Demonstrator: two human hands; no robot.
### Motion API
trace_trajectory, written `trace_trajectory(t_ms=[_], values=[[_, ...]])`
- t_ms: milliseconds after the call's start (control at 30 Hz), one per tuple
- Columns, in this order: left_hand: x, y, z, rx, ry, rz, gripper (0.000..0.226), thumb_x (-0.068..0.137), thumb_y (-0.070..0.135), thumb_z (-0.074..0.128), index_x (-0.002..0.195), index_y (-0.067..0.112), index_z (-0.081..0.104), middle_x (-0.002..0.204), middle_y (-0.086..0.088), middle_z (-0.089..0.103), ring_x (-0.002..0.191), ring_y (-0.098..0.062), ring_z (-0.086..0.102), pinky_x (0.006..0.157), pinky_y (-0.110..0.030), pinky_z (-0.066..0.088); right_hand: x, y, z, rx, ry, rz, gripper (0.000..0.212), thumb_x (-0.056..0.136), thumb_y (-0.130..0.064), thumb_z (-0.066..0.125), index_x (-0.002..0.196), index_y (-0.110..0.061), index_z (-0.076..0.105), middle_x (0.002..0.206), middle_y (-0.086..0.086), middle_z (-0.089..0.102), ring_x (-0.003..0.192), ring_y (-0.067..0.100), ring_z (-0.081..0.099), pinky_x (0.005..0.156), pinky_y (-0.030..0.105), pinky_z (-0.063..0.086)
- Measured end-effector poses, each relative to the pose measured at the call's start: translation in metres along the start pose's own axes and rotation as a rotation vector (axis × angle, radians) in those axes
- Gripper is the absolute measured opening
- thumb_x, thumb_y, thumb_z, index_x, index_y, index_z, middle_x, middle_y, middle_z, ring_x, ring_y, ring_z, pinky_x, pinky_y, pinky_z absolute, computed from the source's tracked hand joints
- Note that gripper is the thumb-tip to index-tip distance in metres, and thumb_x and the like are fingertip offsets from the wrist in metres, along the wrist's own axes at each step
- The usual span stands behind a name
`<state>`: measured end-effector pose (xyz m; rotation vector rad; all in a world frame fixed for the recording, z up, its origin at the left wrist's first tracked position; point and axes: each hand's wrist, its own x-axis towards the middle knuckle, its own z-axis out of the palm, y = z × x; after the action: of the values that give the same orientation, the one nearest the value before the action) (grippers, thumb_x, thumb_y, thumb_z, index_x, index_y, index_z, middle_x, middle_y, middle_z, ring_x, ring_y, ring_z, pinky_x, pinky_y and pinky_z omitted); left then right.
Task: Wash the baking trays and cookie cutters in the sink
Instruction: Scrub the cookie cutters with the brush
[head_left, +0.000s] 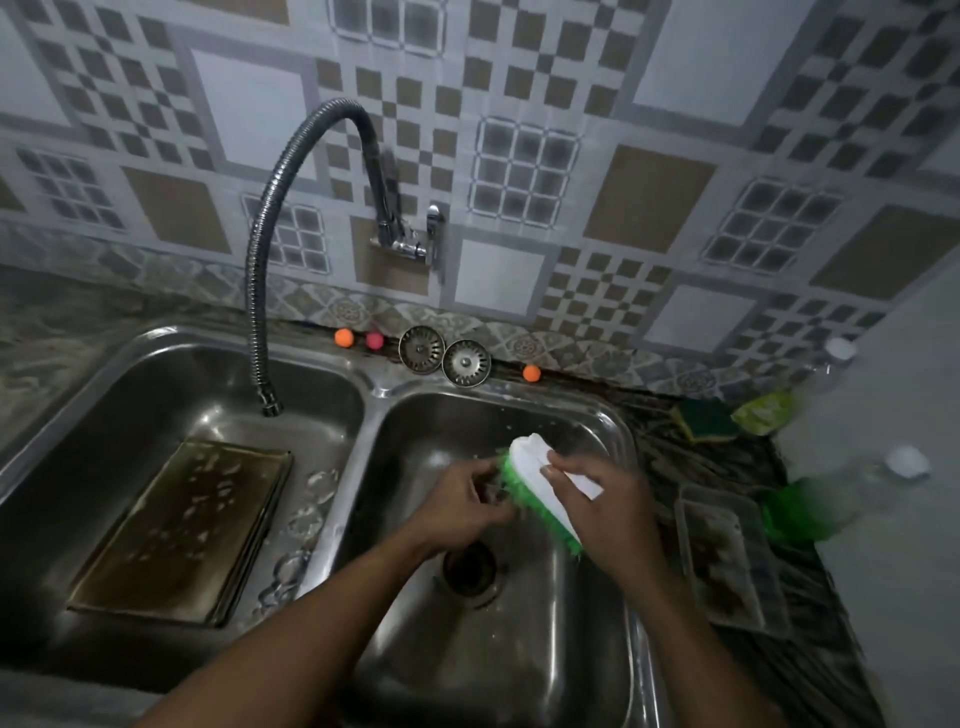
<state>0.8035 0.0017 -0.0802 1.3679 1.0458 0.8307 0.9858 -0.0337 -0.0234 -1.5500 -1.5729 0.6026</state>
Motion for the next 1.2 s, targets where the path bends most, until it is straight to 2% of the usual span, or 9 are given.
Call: trace_trajectory(t_ms=[133,267,433,500,667,767,833,1000,1200], values=[[-0.001,-0.002,0.009,-0.098,-0.016,0.009,0.051,0.078,-0.012,0.073,0.12,0.016,0.064,0.077,0.019,0.072,0.072,0.005,0.064,0.069,-0.014,0.05,0.018,0.003,-0.002,0.014,0.125,0.109,0.011,0.085,-0.023,0.073,0.096,-0.022,0.077,0.086,-0.03,0.066,0.09,-0.015,0.061,0.079,0.008,0.042],[0.0,0.003,0.001,-0.193,0.078,-0.02,0.049,0.079,-0.004,0.076,0.125,0.007,0.064,0.105,-0.002,0.076,0.096,-0.018,0.071,0.083,-0.025,0.055,0.006,-0.003,0.0,0.107,0.068,0.091,0.013,0.083,-0.017,0.075,0.087,-0.029,0.075,0.083,-0.029,0.07,0.087,-0.009,0.064,0.075,0.004,0.043],[-0.001,0.007,0.001,-0.07,-0.003,0.033,0.044,0.077,0.003,0.071,0.12,0.01,0.067,0.098,0.007,0.075,0.084,-0.008,0.066,0.08,-0.024,0.054,0.006,0.002,0.009,0.061,0.061,0.112,0.006,0.085,-0.024,0.074,0.09,-0.025,0.076,0.083,-0.027,0.069,0.086,-0.011,0.062,0.072,0.003,0.041],[-0.003,0.005,0.0,-0.101,-0.054,-0.002,0.049,0.078,-0.008,0.069,0.126,0.002,0.063,0.092,0.013,0.074,0.082,-0.002,0.064,0.077,-0.02,0.052,0.016,0.005,0.007,0.076,0.097,0.143,0.005,0.086,-0.024,0.073,0.09,-0.024,0.076,0.082,-0.025,0.069,0.084,-0.012,0.061,0.071,0.004,0.041],[-0.01,0.006,0.001,-0.483,-0.116,-0.186,0.056,0.082,-0.009,0.069,0.135,0.001,0.055,0.123,-0.018,0.067,0.111,-0.031,0.063,0.1,-0.042,0.052,0.021,0.016,0.006,0.191,0.187,0.216,0.005,0.084,-0.021,0.075,0.088,-0.023,0.076,0.083,-0.011,0.074,0.083,0.003,0.069,0.075,0.026,0.052],[-0.015,0.004,0.007,-0.743,-0.217,-0.268,0.049,0.086,-0.001,0.062,0.135,-0.003,0.054,0.133,-0.027,0.057,0.121,-0.038,0.057,0.104,-0.048,0.047,0.013,0.015,0.008,0.228,0.211,0.246,0.007,0.085,-0.017,0.074,0.085,-0.024,0.075,0.082,-0.011,0.074,0.081,0.002,0.069,0.072,0.023,0.051],[-0.017,0.001,0.011,-0.889,-0.22,-0.311,0.047,0.088,0.001,0.06,0.134,-0.007,0.052,0.135,-0.033,0.052,0.116,-0.04,0.06,0.101,-0.049,0.05,0.007,0.014,0.007,0.193,0.226,0.245,0.005,0.084,-0.016,0.074,0.085,-0.022,0.074,0.083,-0.012,0.073,0.079,-0.002,0.066,0.071,0.021,0.048],[-0.013,-0.001,0.011,-1.035,-0.086,-0.38,0.045,0.09,0.01,0.06,0.133,-0.004,0.054,0.137,-0.031,0.052,0.121,-0.046,0.054,0.1,-0.053,0.044,-0.013,0.014,0.002,0.102,0.106,0.19,0.006,0.083,-0.018,0.076,0.088,-0.022,0.075,0.086,-0.017,0.071,0.085,-0.011,0.063,0.071,0.003,0.042],[-0.017,0.004,0.012,-0.878,-0.063,-0.392,0.037,0.091,0.011,0.057,0.127,0.002,0.061,0.118,-0.023,0.064,0.095,-0.03,0.067,0.081,-0.04,0.06,-0.016,0.012,-0.003,-0.107,-0.082,0.049,0.012,0.08,-0.035,0.076,0.091,-0.029,0.077,0.094,-0.023,0.071,0.09,-0.004,0.064,0.081,0.02,0.05]])
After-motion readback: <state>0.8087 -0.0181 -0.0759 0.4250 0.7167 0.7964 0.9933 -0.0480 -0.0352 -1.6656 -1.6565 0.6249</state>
